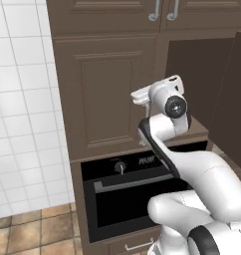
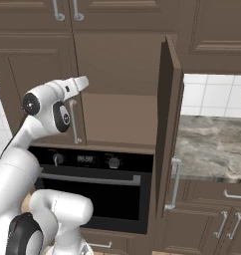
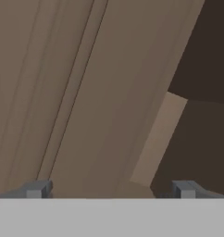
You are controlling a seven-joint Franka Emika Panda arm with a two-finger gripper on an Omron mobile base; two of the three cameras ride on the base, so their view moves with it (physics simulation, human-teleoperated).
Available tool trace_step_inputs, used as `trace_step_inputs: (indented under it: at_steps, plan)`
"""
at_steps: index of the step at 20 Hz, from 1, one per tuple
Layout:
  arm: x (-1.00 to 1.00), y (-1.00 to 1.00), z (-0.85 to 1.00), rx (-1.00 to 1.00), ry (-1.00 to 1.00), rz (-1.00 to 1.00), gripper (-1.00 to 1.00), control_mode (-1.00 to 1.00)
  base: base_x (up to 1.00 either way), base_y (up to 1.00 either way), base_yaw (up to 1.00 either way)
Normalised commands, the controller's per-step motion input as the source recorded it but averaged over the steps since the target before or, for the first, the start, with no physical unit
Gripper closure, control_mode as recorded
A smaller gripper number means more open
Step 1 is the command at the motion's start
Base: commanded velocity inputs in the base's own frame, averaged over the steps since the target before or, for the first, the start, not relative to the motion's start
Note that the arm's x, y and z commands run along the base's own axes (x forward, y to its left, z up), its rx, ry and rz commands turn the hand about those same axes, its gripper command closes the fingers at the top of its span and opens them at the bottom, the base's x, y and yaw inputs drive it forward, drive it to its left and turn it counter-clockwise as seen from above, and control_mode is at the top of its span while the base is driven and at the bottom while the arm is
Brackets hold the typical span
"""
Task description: Open the cabinet. Pick the sponge and place it next to the sink. Then close the cabinet.
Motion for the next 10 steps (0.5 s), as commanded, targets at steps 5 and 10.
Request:
trace_step_inputs:
  at_steps: [5, 10]
  plan:
    - [0.13, -0.08, 0.00, 0.00, 0.00, 0.00, -1.00, -1.00, 0.00, 0.00, 0.00]
    - [-0.52, -0.14, 0.00, 0.05, 0.00, -0.01, -1.00, -1.00, 0.00, 0.00, 0.00]
